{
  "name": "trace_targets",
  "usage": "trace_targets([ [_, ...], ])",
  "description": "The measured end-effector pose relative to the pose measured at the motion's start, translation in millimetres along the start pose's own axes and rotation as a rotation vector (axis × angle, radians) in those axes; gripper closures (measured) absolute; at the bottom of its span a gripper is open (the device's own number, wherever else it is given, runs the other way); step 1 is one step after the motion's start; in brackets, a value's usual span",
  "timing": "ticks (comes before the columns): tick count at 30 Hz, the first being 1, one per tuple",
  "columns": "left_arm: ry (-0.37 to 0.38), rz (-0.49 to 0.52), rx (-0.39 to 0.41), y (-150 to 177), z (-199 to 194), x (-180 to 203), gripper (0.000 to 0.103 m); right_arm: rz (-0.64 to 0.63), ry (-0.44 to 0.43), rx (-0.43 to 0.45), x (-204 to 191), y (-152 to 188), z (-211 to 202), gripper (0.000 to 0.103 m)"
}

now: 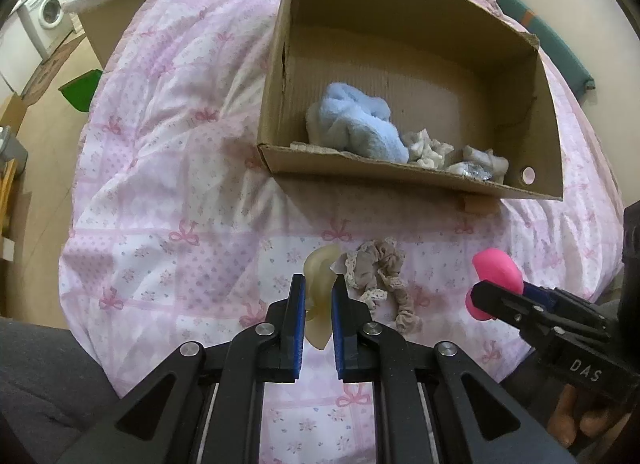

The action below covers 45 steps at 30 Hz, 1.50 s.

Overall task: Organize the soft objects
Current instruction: 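Grasp the tan translucent pad with the left gripper while the right gripper carries the pink toy, then lower both held items into the box and open both grippers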

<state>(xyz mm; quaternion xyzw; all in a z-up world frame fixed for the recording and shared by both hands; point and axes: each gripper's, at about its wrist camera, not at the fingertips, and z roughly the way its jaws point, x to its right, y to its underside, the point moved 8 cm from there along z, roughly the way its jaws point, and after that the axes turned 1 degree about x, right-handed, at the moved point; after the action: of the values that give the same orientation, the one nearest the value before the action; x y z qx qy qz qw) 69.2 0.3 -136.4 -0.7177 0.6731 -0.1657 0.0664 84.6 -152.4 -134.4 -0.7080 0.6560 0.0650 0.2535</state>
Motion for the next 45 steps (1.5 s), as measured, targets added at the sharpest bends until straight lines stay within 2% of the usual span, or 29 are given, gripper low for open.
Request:
trace_targets([
  [4,-0.017,-0.012,0.015,-1.2,-0.9,-0.3,0.092,0.001,-0.004,0.017,-1.1,-2.0,-4.4,0.057],
  [10,0.004,-0.016,0.137,-26.3,-45.6,2.4,0.092,-0.002,-0.059,0.091,-10.7,-14.4,-37.9,0.057],
  [16,0.021,0.009,0.25,-67.3,-78.3,15.2,0.092,-0.046,-0.103,0.222,-20.6,-40.8,-83.4,0.057],
  [20,0.0,0.021,0.293,-96.2,-80.5,18.6,0.092,-0.068,-0.114,0.301,-19.9,-67.1,-100.7,0.057],
  [27,0.0,0.028,0.329,-129.3,-67.5,27.8,0.091,-0.037,-0.086,0.342,4.7,-105.4,-99.3,0.057],
  [31,0.01,0.019,0.333,-134.3,-47.8,26.6,0.091,0.017,-0.083,0.332,20.6,-109.4,-83.0,0.057],
  [33,-0.02,0.023,0.323,-132.8,-33.5,23.2,0.091,0.028,-0.068,0.318,23.9,-107.6,-75.2,0.057],
  [36,-0.027,0.024,0.302,-129.9,-17.2,21.2,0.091,0.013,-0.04,0.305,25.9,-106.7,-68.9,0.057],
  [45,0.006,0.039,0.287,-129.2,-2.2,27.8,0.09,-0.002,0.003,0.229,28.2,-104.6,-39.8,0.057],
])
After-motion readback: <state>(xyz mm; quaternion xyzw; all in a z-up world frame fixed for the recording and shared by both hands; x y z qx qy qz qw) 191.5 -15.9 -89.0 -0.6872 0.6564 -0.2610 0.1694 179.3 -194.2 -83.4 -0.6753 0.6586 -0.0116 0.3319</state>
